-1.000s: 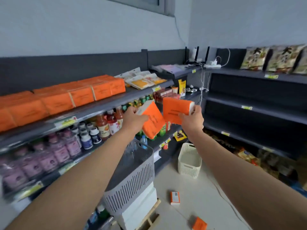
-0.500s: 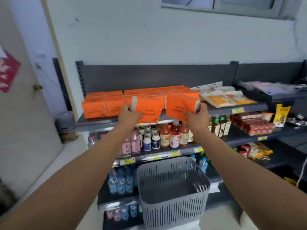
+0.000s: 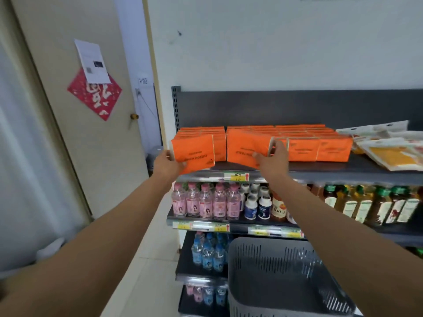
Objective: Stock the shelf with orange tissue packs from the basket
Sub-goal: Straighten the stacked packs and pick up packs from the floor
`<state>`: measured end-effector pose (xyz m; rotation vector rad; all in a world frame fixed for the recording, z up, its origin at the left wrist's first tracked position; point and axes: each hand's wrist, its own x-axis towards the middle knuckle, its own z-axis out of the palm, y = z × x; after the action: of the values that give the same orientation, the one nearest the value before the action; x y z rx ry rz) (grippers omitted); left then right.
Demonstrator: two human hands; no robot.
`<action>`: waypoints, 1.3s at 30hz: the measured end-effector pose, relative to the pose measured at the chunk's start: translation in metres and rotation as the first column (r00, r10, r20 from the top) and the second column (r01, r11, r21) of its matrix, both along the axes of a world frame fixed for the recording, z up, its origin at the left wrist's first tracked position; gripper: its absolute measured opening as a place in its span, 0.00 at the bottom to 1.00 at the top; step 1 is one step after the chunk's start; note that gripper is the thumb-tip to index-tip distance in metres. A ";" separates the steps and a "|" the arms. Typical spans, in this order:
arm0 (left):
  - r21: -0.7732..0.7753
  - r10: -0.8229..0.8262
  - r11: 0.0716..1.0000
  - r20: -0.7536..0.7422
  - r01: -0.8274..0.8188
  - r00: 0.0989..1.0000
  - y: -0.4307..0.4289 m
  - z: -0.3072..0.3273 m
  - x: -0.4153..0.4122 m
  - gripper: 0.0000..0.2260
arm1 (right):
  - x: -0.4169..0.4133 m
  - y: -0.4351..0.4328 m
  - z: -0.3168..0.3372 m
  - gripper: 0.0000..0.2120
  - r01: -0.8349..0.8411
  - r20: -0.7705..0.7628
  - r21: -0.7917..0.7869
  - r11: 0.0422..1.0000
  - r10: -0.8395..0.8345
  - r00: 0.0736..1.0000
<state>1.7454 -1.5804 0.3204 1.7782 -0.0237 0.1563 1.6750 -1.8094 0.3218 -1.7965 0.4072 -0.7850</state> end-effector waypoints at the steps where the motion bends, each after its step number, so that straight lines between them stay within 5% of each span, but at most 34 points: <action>1: -0.003 0.011 1.000 0.006 -0.011 1.000 0.004 0.000 0.008 0.15 | 0.009 0.002 0.001 0.16 0.001 -0.003 -0.011 1.000 -0.001 1.000; 8: -0.059 0.042 0.997 -0.001 -0.042 0.999 0.026 -0.001 0.075 0.15 | 0.073 0.015 0.009 0.17 0.015 -0.005 -0.077 0.997 -0.016 1.000; 20: 0.054 -0.150 0.986 -0.086 0.155 0.985 0.035 -0.028 0.187 0.21 | 0.171 0.034 -0.014 0.20 -0.034 -0.186 -0.083 0.996 0.018 0.982; 30: 0.165 -0.177 0.966 -0.124 0.196 0.976 0.031 -0.049 0.226 0.22 | 0.202 0.031 -0.033 0.22 -0.135 -0.304 0.006 0.991 0.130 0.944; 39: 0.146 -0.174 0.970 -0.145 0.195 0.974 0.027 -0.059 0.237 0.28 | 0.213 0.030 -0.042 0.25 -0.092 -0.382 -0.111 0.990 0.043 0.923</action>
<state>1.9827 -1.5529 0.2616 1.9315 -0.1098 -0.1008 1.8878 -1.7799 0.2793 -2.0771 0.5531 -0.4175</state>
